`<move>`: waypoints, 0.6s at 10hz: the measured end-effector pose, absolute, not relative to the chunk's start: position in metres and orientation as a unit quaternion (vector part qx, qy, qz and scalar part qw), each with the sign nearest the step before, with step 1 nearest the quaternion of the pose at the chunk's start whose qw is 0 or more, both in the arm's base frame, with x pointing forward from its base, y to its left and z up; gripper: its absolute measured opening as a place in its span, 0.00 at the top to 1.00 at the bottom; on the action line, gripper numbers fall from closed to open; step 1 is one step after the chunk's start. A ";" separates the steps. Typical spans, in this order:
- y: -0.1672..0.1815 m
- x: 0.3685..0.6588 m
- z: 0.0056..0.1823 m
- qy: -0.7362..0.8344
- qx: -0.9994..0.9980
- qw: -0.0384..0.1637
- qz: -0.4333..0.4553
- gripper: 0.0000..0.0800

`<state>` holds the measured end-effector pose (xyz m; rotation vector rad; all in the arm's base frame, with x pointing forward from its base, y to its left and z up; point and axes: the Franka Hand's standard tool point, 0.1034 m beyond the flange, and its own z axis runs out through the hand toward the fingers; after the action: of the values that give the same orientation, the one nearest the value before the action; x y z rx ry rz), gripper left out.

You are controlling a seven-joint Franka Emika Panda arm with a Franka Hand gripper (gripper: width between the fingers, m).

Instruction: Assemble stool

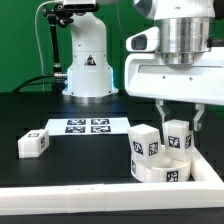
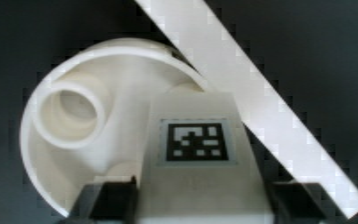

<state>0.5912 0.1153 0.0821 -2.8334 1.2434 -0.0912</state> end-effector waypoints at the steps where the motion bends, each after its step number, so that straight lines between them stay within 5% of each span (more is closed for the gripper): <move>1: 0.115 0.591 0.082 0.438 -0.898 0.025 -0.028 0.57; 6: 0.111 0.593 0.082 0.576 -0.816 0.046 -0.018 0.57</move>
Offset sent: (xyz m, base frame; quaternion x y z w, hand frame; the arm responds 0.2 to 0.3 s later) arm 0.0000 0.0000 0.0000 0.0000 0.0000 0.1296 0.9916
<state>0.5927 0.1108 0.0820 -2.4915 1.7577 -0.0554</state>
